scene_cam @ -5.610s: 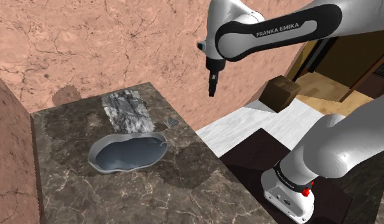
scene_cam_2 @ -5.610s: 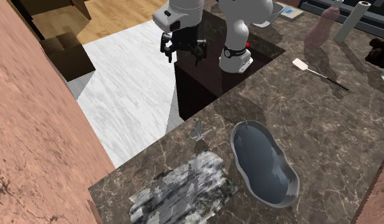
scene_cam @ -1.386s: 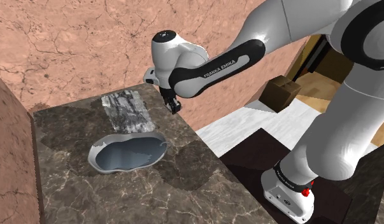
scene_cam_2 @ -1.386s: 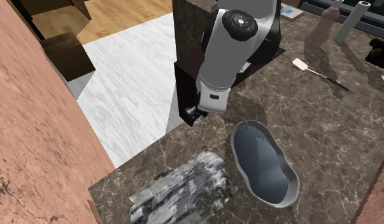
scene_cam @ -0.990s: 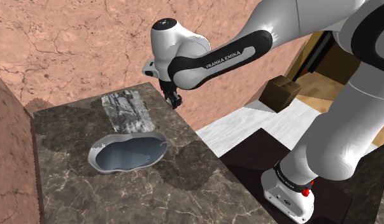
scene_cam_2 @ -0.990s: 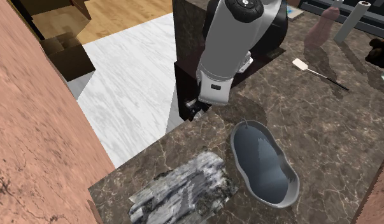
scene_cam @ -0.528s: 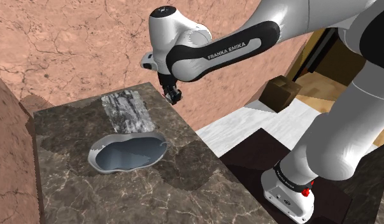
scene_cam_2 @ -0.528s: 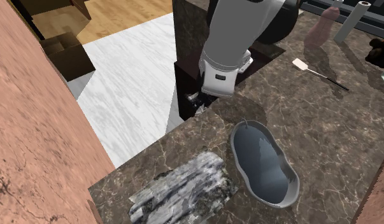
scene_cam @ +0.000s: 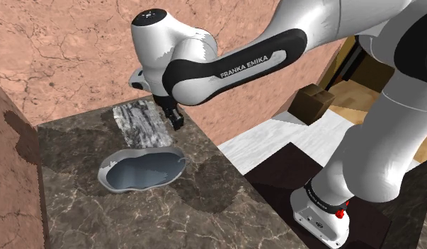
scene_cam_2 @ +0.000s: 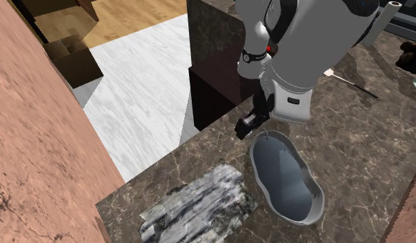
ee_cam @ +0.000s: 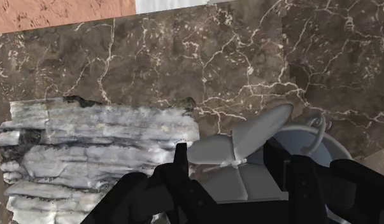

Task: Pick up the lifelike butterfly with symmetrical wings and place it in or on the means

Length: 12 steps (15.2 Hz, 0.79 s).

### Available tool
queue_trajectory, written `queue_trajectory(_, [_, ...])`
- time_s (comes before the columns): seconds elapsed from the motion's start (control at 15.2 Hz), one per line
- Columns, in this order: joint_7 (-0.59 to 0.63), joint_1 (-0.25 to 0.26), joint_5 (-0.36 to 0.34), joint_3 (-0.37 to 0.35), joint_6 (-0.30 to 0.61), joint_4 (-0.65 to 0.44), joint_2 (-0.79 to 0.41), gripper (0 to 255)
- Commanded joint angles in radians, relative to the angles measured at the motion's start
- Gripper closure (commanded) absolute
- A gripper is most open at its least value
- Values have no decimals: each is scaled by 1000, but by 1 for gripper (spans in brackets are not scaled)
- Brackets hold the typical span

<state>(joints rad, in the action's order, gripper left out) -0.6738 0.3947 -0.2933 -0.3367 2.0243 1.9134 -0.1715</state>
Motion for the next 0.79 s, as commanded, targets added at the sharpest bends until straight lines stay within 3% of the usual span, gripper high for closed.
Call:
queue_trajectory(0.0, [51, 33, -12, -18, -25, -50, -40, 255])
queue_trajectory(0.4, [192, 147, -54, -60, -116, -230, -174, 255])
queue_trajectory(0.73, [210, 149, -69, -53, -61, -195, -197, 255])
